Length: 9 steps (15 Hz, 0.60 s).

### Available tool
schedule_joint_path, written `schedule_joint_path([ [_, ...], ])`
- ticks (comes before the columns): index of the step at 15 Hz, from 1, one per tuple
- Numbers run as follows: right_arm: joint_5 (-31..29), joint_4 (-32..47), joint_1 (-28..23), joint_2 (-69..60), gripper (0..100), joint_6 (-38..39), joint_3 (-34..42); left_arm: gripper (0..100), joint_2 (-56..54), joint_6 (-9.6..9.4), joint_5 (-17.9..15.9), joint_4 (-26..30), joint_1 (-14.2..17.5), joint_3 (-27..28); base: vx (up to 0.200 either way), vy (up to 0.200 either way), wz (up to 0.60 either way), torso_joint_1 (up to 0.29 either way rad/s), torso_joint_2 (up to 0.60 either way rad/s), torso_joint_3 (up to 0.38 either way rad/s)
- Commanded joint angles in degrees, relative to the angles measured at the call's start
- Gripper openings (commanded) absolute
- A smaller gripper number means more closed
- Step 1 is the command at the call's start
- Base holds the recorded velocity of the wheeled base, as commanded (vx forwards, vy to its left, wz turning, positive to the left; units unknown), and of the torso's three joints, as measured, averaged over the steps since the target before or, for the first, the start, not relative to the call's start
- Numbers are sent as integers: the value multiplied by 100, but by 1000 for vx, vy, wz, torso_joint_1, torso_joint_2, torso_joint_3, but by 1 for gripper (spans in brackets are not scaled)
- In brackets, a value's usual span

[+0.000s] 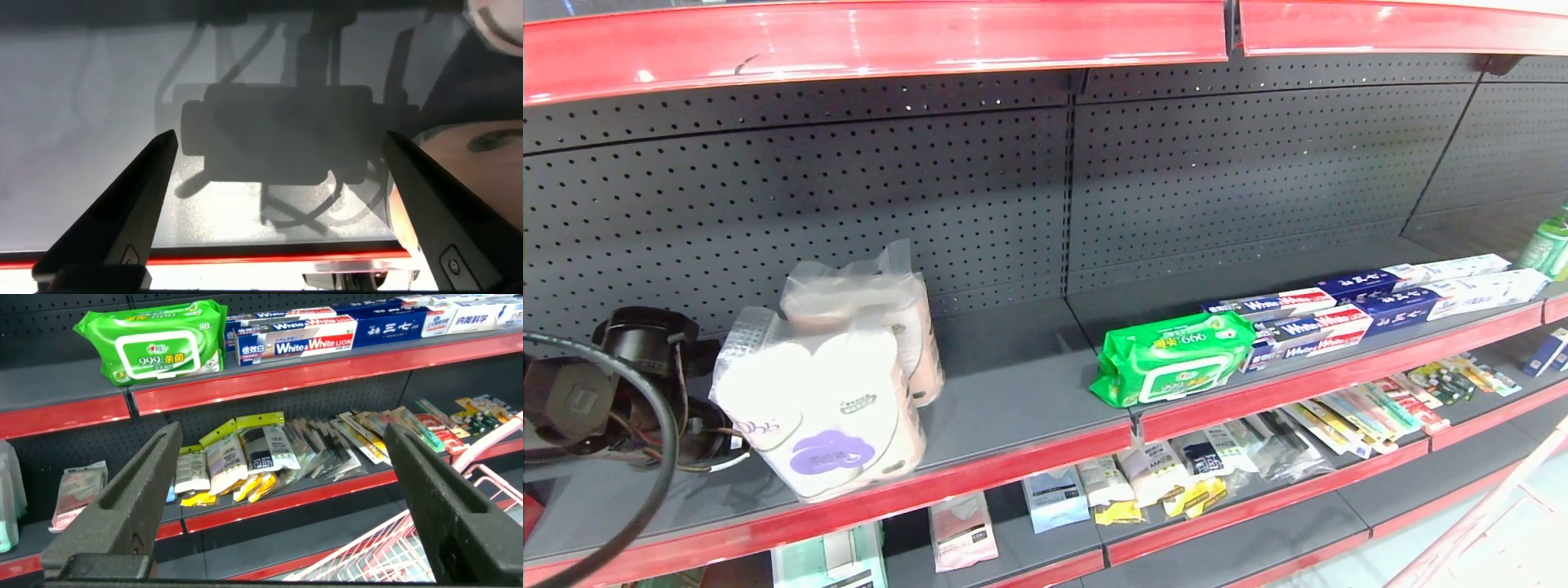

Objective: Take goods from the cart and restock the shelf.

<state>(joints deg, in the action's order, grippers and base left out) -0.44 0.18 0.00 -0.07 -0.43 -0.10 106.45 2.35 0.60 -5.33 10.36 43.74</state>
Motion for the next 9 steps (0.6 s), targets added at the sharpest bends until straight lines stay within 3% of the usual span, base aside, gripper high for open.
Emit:
schedule_joint_path([
  [1, 0, -1, 0, 7, 100, -1, 1, 100, -10, 2, 2, -3, -43, 12, 0, 0, 0, 0, 0, 0],
  [9, 0, -1, 0, 7, 100, -1, 1, 100, -1, 11, 11, -3, -201, 38, 0, 0, 0, 0, 0, 0],
])
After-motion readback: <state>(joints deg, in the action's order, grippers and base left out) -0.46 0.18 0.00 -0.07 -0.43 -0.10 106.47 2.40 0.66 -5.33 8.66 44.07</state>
